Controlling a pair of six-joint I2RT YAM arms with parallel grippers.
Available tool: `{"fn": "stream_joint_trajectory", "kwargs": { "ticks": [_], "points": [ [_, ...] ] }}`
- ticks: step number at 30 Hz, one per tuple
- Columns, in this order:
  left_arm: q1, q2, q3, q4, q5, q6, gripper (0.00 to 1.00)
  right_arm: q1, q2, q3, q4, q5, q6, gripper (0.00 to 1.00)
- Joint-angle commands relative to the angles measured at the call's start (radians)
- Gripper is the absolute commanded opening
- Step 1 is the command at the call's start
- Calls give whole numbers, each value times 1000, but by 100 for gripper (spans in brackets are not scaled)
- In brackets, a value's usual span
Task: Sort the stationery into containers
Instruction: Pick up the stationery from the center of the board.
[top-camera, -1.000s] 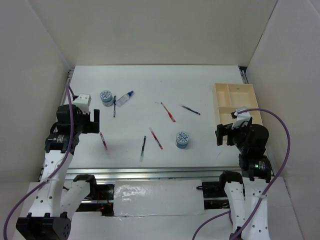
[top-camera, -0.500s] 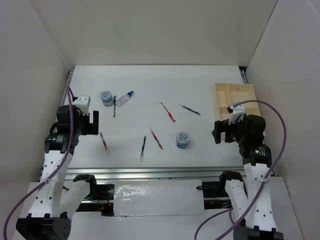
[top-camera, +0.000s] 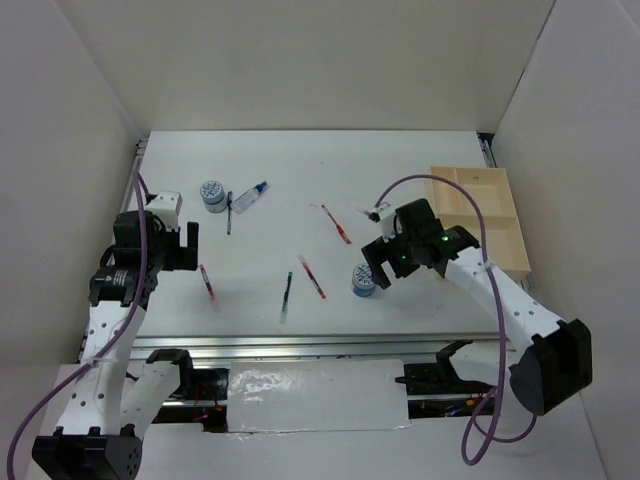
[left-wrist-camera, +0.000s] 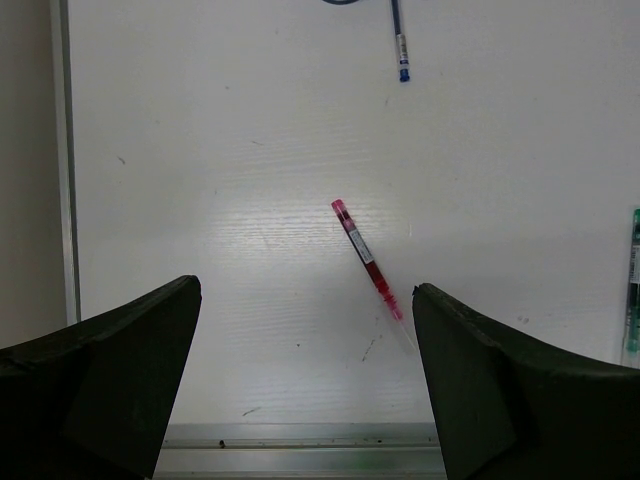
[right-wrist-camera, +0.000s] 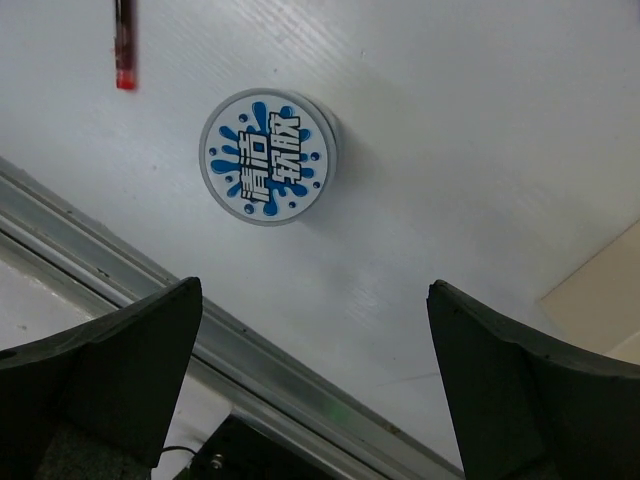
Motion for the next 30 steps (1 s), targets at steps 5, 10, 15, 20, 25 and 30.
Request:
{"fn": "stream_joint_trajectory", "kwargs": {
  "ticks": [5, 10, 15, 20, 25, 30],
  "points": [
    [6, -1, -7, 32, 12, 16, 99, 94, 128, 67, 29, 132, 43, 100],
    [6, -4, -10, 31, 17, 18, 99, 133, 215, 91, 49, 131, 42, 100],
    [3, -7, -12, 34, 16, 18, 99, 145, 275, 124, 54, 88, 42, 100],
    [5, -10, -13, 34, 14, 18, 99, 160, 314, 134, 69, 96, 38, 100],
    [3, -10, -16, 37, 14, 18, 99, 176, 363, 157, 69, 88, 35, 100],
    [5, -10, -16, 39, 13, 19, 99, 192, 390, 164, 69, 85, 35, 100]
  ]
}}
